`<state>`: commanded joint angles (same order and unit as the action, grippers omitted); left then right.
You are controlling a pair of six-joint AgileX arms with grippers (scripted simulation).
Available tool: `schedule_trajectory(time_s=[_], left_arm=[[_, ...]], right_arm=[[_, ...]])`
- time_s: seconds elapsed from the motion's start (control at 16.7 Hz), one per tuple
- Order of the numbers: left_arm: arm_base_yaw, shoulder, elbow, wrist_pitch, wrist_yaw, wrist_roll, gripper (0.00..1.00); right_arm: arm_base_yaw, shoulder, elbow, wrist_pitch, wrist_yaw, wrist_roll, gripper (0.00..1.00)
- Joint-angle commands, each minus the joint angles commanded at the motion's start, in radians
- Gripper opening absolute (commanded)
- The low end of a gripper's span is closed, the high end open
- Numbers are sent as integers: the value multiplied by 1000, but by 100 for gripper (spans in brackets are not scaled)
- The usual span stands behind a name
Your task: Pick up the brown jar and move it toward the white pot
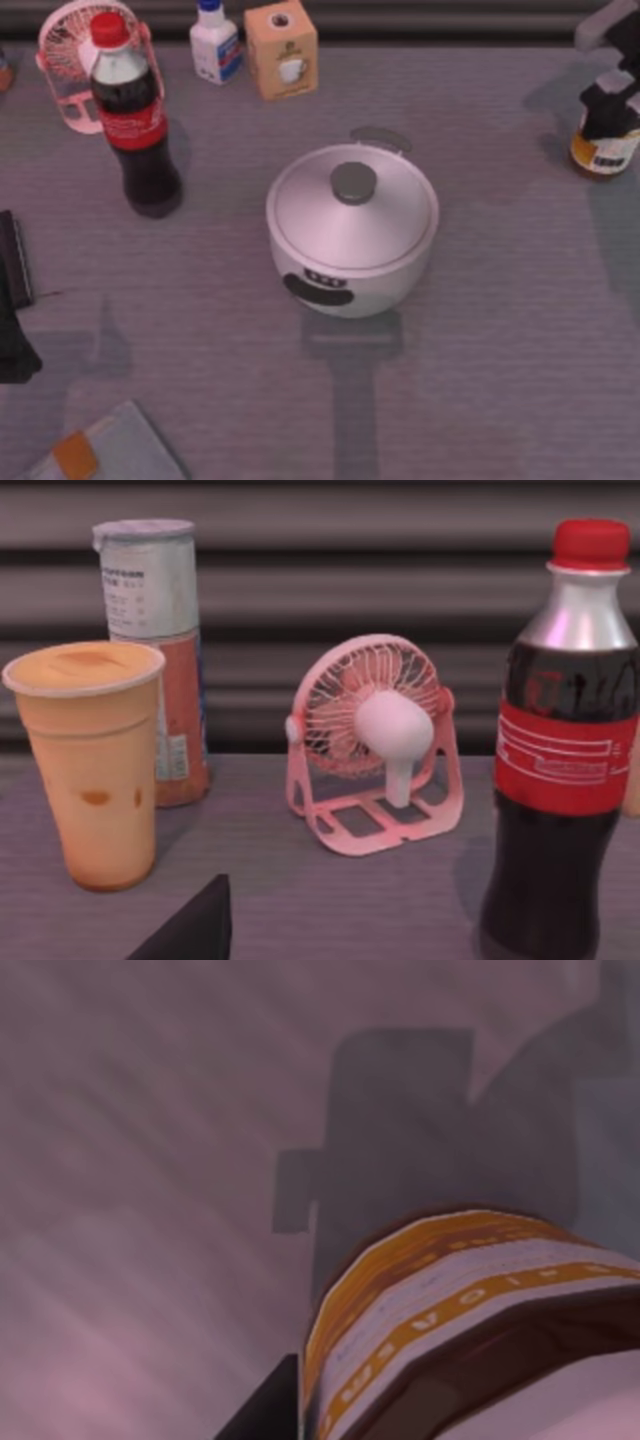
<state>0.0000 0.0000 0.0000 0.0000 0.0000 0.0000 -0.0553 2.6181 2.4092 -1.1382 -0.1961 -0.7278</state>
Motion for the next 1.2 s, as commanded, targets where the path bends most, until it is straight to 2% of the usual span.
schedule_trajectory(time_s=[0.54, 1.2], left_arm=[[0, 0, 0, 0, 0, 0, 100], [0, 0, 0, 0, 0, 0, 100]], right_arm=[[-3, -40, -38, 1, -1, 0, 0], [-1, -529, -519, -10, -8, -10, 0]])
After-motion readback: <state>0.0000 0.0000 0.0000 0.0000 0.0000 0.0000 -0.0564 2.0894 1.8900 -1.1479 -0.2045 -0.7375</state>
